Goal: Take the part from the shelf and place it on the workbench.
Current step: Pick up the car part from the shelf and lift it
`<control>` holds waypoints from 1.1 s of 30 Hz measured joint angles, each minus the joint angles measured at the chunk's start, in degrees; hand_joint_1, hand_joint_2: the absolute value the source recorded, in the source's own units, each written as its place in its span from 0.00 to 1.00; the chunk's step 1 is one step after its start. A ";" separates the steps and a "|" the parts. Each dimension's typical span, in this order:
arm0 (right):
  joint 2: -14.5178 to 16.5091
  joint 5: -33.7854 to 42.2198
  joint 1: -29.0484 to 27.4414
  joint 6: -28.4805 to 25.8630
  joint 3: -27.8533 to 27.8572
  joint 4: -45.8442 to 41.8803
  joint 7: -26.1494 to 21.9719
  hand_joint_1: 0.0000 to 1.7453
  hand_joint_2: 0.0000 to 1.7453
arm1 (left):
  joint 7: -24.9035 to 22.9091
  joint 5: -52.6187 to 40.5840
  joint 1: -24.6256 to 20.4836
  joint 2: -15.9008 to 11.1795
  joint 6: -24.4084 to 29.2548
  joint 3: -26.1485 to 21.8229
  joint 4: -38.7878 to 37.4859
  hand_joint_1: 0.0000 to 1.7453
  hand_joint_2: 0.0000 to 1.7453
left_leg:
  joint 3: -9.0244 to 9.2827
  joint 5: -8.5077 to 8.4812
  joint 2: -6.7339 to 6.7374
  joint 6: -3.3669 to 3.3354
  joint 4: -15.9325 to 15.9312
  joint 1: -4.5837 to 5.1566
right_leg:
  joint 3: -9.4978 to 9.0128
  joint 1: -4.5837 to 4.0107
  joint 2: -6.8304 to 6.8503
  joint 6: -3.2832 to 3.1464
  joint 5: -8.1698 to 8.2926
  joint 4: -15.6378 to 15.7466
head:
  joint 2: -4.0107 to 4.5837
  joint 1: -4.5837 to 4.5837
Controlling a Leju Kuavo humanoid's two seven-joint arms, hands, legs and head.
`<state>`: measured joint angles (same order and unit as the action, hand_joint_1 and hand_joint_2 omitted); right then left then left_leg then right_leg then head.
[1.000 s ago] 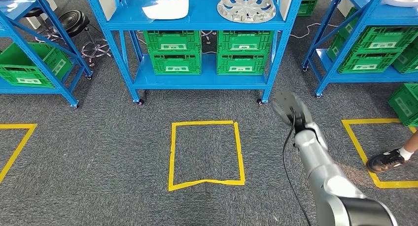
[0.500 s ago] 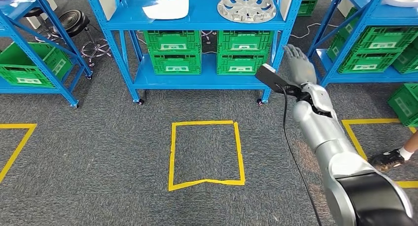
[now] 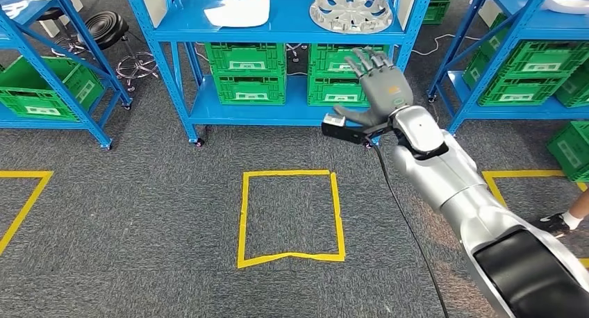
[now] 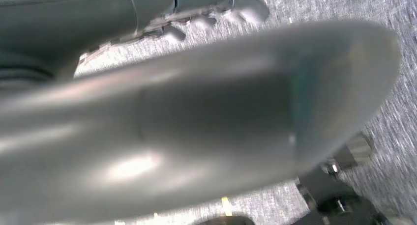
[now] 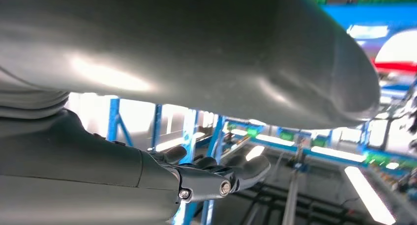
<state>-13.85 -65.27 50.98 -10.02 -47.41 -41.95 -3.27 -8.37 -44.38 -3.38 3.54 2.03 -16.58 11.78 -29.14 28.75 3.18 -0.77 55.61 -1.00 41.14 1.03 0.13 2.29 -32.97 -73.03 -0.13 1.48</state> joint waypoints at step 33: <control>-1.65 3.26 -5.08 3.85 -7.75 -4.21 1.90 0.00 0.00 | 0.46 -1.55 0.42 0.46 0.11 -1.84 -1.04 0.00 0.00 | -2.49 0.33 -3.38 -0.18 2.81 0.38 | 0.66 -0.24 -0.55 -0.66 4.15 2.61 | 0.00 0.21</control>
<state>-15.50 -62.01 45.90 -6.17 -55.16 -46.16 -1.38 -7.91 -45.92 -2.97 3.99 2.14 -18.42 10.74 -31.62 29.08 -0.20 -0.94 58.42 -0.62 41.81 0.79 -0.42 1.63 -28.82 -70.42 -0.13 1.69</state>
